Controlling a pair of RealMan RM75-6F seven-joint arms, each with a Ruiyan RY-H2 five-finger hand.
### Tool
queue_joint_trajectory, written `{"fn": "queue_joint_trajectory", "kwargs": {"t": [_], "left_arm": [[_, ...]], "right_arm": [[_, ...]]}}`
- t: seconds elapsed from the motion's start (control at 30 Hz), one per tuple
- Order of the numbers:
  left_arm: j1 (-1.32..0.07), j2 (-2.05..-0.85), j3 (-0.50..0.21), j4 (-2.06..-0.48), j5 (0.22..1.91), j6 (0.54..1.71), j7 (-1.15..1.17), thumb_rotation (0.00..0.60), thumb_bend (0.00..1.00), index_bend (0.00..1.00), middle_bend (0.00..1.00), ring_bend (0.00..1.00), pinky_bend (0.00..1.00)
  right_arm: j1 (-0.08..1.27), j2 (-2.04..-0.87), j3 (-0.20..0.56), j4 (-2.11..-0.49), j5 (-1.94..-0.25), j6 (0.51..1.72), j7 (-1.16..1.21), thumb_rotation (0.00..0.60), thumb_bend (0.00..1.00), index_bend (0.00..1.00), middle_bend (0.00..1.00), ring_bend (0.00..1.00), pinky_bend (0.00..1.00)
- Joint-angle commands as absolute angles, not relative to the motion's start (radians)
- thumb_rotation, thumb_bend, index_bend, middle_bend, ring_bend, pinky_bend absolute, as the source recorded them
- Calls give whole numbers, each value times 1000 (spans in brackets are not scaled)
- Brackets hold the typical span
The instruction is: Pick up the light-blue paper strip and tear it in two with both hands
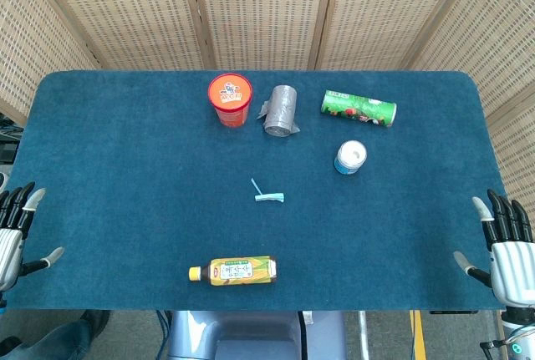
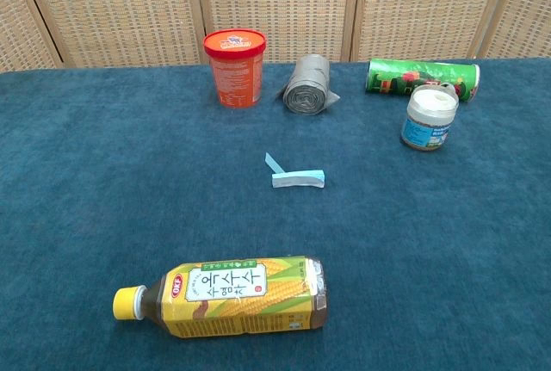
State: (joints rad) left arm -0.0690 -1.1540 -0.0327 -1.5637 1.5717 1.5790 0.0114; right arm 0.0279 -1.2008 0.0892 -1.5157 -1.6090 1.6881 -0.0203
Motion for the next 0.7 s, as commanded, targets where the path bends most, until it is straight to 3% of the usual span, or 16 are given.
{"fn": "queue_joint_trajectory", "kwargs": {"t": [0.03,0.7], "left_arm": [[-69,-1154,-33,-1564,1570,1577,12,600,0,0,0,0,0],[-70,-1150,-45,-1565,1554,1574,-8,600,0,0,0,0,0]], "right_arm": [[27,-1200,89,-1516,-1608,1687,-19,600,2,21,0,0,0],[69,-1186,86,-1519,-1616,1608,-21,600,2,20,0,0,0]]}}
